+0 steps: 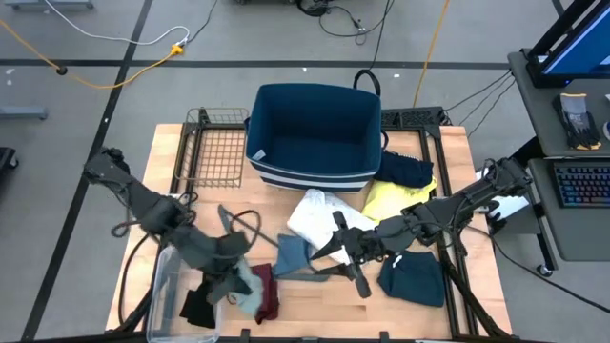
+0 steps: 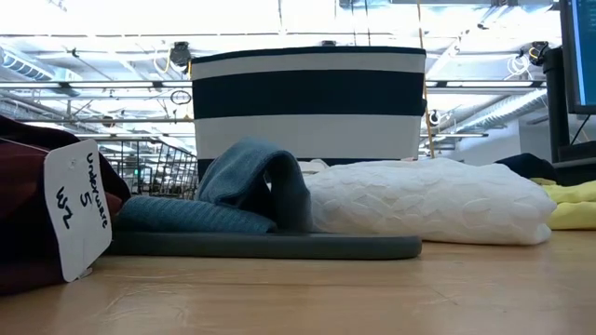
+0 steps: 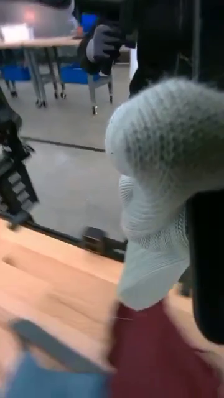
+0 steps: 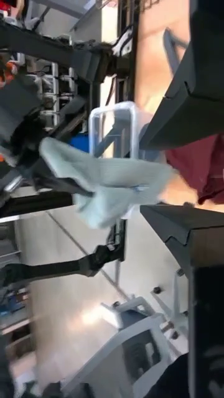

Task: Pick & Place Cloths
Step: Put the gray sock into the transparent bin

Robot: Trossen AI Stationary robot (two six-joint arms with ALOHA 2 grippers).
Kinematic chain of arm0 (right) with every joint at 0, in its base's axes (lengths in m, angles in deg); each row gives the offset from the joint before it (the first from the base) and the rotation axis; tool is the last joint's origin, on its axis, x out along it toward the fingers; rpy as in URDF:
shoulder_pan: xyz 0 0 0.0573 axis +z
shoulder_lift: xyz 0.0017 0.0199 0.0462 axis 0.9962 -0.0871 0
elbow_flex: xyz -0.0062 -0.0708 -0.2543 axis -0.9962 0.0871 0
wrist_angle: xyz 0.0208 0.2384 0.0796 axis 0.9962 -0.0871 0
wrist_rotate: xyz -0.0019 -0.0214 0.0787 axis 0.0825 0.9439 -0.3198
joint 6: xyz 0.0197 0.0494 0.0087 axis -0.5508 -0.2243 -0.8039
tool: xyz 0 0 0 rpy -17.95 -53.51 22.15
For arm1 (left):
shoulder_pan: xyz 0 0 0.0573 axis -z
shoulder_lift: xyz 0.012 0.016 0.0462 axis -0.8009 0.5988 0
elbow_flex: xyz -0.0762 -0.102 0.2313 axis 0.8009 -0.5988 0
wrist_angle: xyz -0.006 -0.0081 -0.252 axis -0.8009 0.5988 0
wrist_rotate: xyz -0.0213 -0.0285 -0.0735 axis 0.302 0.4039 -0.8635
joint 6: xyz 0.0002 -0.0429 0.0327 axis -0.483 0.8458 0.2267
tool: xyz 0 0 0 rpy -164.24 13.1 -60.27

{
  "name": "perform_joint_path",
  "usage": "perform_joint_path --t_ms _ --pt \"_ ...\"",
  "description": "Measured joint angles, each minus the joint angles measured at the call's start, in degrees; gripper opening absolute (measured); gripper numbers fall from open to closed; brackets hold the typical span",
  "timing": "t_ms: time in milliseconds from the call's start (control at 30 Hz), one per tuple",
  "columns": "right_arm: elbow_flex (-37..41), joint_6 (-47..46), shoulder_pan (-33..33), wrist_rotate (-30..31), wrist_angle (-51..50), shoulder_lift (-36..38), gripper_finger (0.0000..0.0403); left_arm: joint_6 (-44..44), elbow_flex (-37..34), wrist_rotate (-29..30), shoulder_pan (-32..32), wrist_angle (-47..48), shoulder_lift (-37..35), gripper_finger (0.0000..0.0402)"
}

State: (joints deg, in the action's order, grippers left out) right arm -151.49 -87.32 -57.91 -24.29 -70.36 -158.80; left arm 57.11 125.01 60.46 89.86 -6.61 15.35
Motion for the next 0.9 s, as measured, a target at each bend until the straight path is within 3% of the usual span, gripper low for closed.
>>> perform_joint_path --t_ms 500,900 --pt "0.0 2.3 -0.1 0.1 -2.4 2.4 0.0136 26.4 0.0 6.1 13.8 19.2 -4.5 0.0012" --pt "0.0 2.1 -0.2 0.3 -2.9 2.4 0.0136 38.9 0.0 7.4 19.8 35.3 -5.3 0.0012"
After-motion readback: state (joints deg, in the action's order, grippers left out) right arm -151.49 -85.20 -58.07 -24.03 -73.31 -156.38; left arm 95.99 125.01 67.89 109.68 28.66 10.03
